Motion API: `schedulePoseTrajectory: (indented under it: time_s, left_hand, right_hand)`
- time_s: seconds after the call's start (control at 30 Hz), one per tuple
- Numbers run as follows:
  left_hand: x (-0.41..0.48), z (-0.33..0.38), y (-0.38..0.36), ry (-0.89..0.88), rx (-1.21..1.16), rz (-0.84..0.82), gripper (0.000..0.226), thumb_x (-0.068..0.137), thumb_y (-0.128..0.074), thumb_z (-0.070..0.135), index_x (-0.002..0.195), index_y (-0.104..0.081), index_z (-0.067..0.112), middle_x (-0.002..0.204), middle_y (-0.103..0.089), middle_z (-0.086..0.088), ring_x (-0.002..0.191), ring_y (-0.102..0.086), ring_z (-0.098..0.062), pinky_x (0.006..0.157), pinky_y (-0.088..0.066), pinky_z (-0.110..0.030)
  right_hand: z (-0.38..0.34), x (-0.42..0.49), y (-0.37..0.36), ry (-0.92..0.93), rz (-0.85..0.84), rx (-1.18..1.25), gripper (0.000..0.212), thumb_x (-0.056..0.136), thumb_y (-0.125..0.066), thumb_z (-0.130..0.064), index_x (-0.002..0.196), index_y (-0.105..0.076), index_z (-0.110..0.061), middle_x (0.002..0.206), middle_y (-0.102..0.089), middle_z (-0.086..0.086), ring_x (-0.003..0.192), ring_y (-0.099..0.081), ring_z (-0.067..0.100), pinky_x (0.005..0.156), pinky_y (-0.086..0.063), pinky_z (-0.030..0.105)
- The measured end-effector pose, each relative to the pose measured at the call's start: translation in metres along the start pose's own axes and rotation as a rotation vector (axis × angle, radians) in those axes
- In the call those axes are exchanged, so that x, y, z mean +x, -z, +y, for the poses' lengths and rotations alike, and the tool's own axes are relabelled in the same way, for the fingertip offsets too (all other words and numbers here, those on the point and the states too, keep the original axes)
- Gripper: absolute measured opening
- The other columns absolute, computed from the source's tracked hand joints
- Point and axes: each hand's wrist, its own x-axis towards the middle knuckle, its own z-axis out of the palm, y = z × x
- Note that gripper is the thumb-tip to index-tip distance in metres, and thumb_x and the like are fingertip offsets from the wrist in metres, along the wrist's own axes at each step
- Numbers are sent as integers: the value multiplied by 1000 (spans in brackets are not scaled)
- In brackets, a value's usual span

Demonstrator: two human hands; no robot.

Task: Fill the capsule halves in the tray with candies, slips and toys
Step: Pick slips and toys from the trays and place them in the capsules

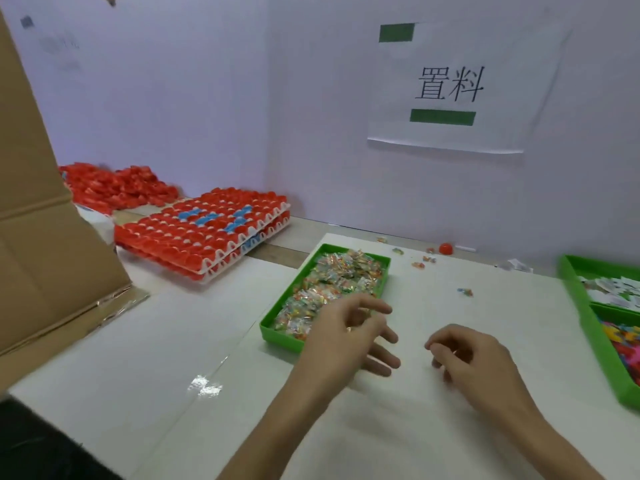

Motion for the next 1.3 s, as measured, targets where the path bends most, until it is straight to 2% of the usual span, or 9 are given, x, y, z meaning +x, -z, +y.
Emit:
schedulePoseTrajectory:
  time_s: [0.1, 0.23, 0.5, 0.7, 0.8, 0.93, 1.07, 1.23, 1.3]
  left_hand:
    - [13, 14, 41, -101, -90, 192, 15, 101, -53, 5, 103, -68, 8, 76, -72, -8, 59, -70, -24, 55, -60, -30]
    - [28, 14, 99, -176, -285, 481, 18, 102, -51, 6, 98, -68, 8, 68, -69, -5, 56, -67, -17, 51, -55, -23]
    - [69, -32, 159, -74, -449, 952, 12, 101, -57, 14, 93, -67, 16, 73, -65, -6, 48, -64, -7, 48, -52, -19]
    - [90, -59, 171, -27, -626, 1036, 11, 97, -56, 4, 106, -61, 6, 70, -62, -12, 42, -63, -10, 46, -53, -21]
    - [98, -64, 173, -86, -681, 1022, 33, 94, -56, 0, 123, -45, 12, 71, -66, -13, 47, -66, -15, 49, -56, -25]
    - [103, -65, 172, -119, -713, 964, 51, 90, -56, -6, 131, -36, 19, 83, -70, -19, 55, -70, -21, 54, -58, -29]
    - [103, -66, 170, -140, -699, 955, 47, 92, -57, -6, 127, -38, 20, 108, -66, -25, 64, -75, -27, 57, -60, -30]
    - [102, -64, 171, -122, -749, 942, 42, 92, -56, -6, 125, -40, 14, 106, -63, -25, 60, -74, -26, 55, -59, -30]
    - [102, -63, 170, -124, -754, 929, 37, 94, -56, -3, 124, -41, 13, 104, -62, -24, 59, -74, -26, 55, -60, -31]
  right_hand:
    - [-32, 28, -20, 64, 58, 188, 25, 92, -62, -2, 76, -72, -19, 64, -69, 4, 54, -66, 18, 58, -52, 27]
    - [-91, 75, -60, 123, -58, 447, 16, 96, -60, -2, 89, -72, -8, 67, -72, 8, 62, -73, 23, 57, -57, 24]
    - [-181, 148, -180, -239, -402, 763, 7, 99, -59, -9, 98, -62, -2, 90, -72, 17, 78, -74, 23, 61, -61, 25]
    - [-190, 178, -246, -397, -377, 643, 25, 102, -56, -18, 121, -56, -1, 104, -72, 19, 86, -74, 26, 49, -57, 25]
    - [-189, 186, -266, -452, -378, 588, 26, 100, -60, -24, 117, -59, -4, 90, -73, 13, 70, -73, 22, 48, -58, 27]
    - [-189, 192, -278, -479, -329, 631, 29, 98, -62, -22, 120, -60, -3, 91, -75, 14, 71, -76, 23, 53, -61, 29]
    - [-193, 194, -281, -481, -292, 702, 26, 95, -64, -21, 116, -61, -5, 91, -75, 11, 76, -75, 20, 58, -62, 27]
    - [-198, 194, -276, -484, -308, 766, 32, 94, -65, -22, 121, -59, -6, 93, -73, 9, 69, -72, 16, 49, -58, 22]
    - [-199, 195, -274, -469, -316, 795, 31, 95, -64, -23, 120, -61, -5, 94, -74, 10, 72, -73, 17, 55, -60, 24]
